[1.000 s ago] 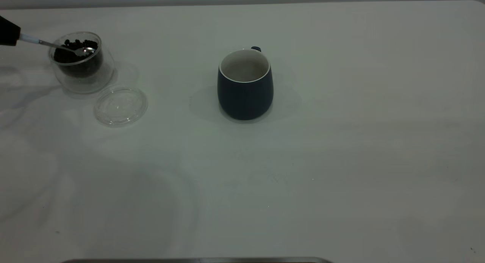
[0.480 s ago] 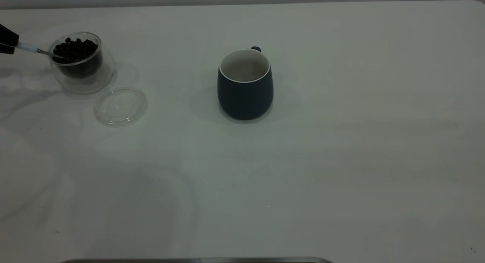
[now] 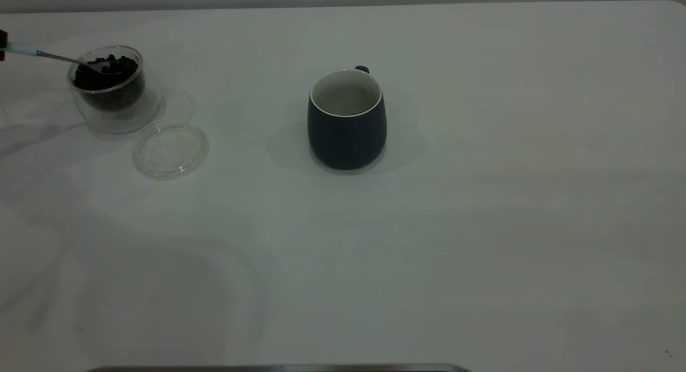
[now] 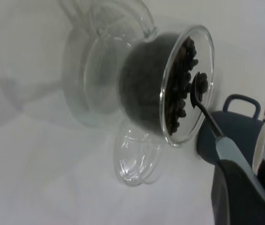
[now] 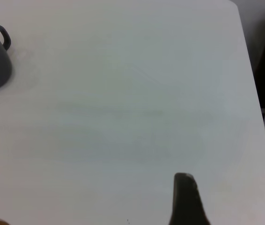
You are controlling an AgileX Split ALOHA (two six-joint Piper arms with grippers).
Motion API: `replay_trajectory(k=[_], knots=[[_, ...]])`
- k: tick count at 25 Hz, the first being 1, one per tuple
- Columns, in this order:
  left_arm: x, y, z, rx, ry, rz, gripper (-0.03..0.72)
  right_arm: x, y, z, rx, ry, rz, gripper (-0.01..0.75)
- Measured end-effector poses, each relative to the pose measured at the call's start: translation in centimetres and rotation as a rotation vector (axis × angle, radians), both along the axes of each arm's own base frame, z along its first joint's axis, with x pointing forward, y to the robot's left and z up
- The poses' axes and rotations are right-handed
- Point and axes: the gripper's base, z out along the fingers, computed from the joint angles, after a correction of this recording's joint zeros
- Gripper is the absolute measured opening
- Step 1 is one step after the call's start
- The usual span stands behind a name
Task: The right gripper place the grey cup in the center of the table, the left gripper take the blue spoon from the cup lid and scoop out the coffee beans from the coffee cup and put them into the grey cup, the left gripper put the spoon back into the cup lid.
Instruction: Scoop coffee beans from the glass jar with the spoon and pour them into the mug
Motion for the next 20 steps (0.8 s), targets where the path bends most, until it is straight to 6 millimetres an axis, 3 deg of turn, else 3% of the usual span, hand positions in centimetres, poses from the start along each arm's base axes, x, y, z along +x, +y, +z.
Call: replay_trajectory(k=[6,20], knots=[[-0.1,-0.2,-1.4,-0.027,0.011,-0.005,0.132,0.0,0.0,0.0,0.0,-0.001,0.0,0.459],[0.0,0.7,-0.9,-0.047,-0.087,0.03,0.132,0.0,0.0,0.0,0.0,-0.001,0.0,0.459]])
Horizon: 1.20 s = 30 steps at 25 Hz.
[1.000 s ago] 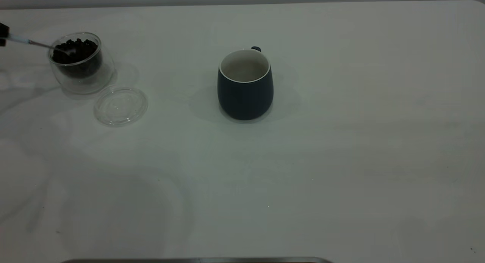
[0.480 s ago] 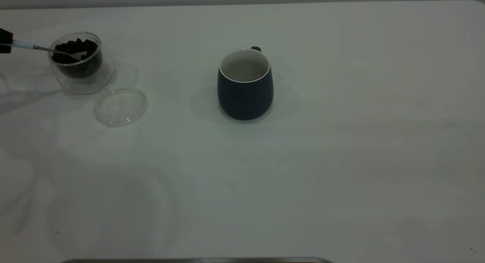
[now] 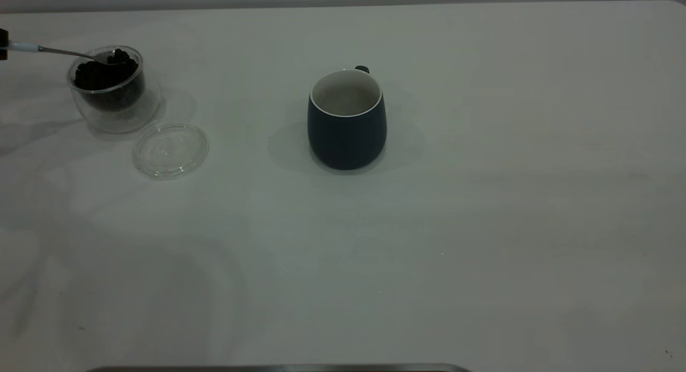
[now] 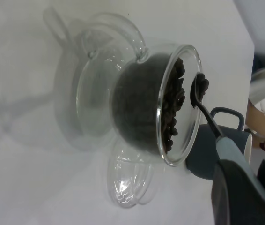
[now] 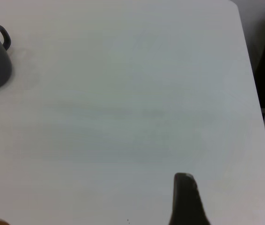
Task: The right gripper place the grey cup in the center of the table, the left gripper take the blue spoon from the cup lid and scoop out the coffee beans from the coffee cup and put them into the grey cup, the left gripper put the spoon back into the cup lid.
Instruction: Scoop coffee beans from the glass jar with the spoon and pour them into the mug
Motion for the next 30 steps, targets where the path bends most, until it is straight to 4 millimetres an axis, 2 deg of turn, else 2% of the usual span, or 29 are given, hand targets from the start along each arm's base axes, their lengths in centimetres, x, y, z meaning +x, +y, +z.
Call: replay_trajectory(k=[17,24,30], knots=[[0.1,-0.2,0.0,-0.022,0.041,0.021,0.132,0.0,0.0,0.0,0.0,0.0,0.0,0.459],[0.6,-1.6,0.1,-0.029,0.052,-0.004,0.132,0.0,0.0,0.0,0.0,0.0,0.0,0.459],[1.2,-2.8,1.3,-0.021,0.041,-0.028,0.132,0.0,0.0,0.0,0.0,0.0,0.0,0.459]])
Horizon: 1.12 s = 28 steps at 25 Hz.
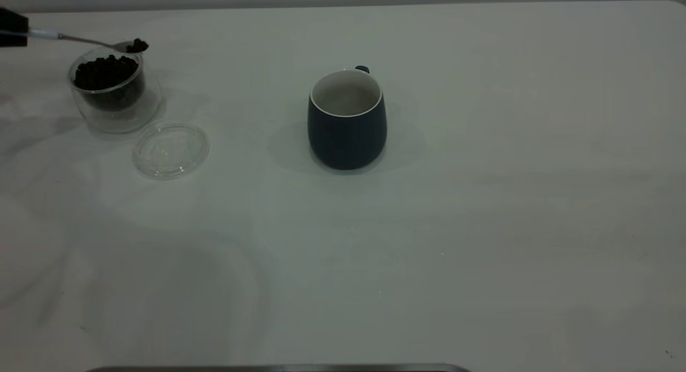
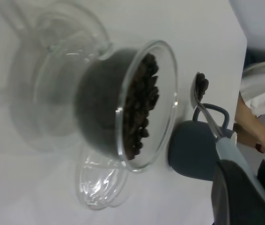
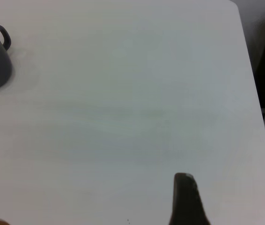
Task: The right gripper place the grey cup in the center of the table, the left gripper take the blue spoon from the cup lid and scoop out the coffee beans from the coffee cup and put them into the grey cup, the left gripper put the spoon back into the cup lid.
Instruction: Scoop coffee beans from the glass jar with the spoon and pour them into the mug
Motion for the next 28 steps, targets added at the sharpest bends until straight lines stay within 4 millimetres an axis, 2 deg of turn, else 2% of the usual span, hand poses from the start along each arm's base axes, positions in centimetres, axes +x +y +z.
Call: replay_trajectory(k=[11,22,28], knots=[[2.2,-7.2,0.6,-0.045,-0.022,-0.119,0.132,0.0,0.0,0.0,0.0,0.0,0.0,0.459],[2.8,-14.7,0.7,-0.061,-0.022,-0.273,0.132,0.0,0.0,0.0,0.0,0.0,0.0,0.459],[2.9,-17.3,0.9,-0.087,-0.029,-0.304,0.132,0.0,0.0,0.0,0.0,0.0,0.0,0.459]])
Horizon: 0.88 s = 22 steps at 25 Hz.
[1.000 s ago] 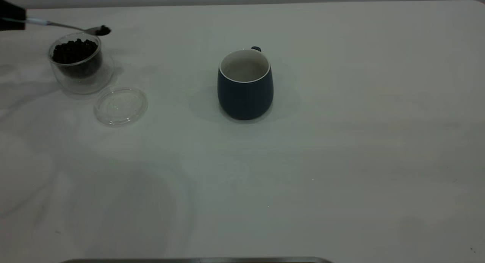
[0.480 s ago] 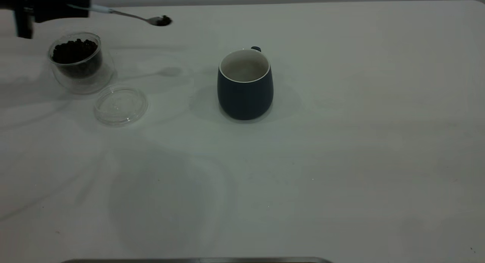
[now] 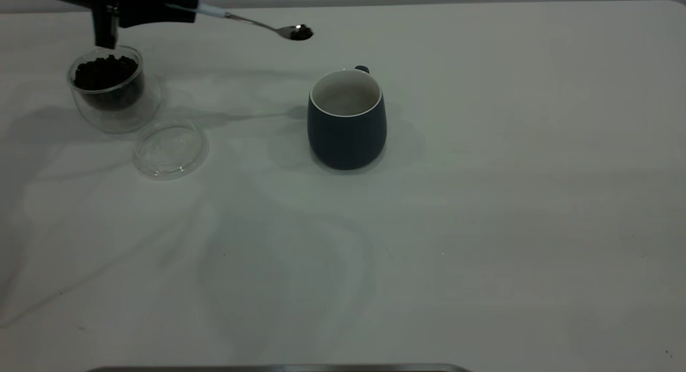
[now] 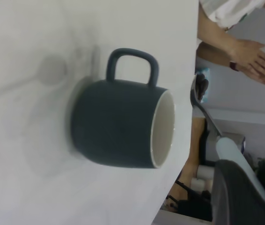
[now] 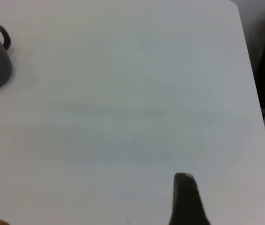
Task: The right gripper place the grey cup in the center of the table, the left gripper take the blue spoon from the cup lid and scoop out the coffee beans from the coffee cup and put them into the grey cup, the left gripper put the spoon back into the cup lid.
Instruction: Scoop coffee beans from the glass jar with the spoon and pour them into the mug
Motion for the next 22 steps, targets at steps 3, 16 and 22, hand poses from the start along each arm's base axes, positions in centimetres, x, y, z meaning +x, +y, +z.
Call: replay_trajectory(k=[3,16,22], knots=[[-0.1,-1.1,0.0,-0.001,0.0,-0.023,0.132,0.0,0.0,0.0,0.0,0.0,0.0,0.459],[-0.6,-4.8,-0.1,0.004,-0.061,-0.132,0.132,0.0,0.0,0.0,0.0,0.0,0.0,0.459],[-0.8,-4.7,-1.3,0.017,-0.113,-0.176,0.132,0.0,0.0,0.0,0.0,0.0,0.0,0.459]])
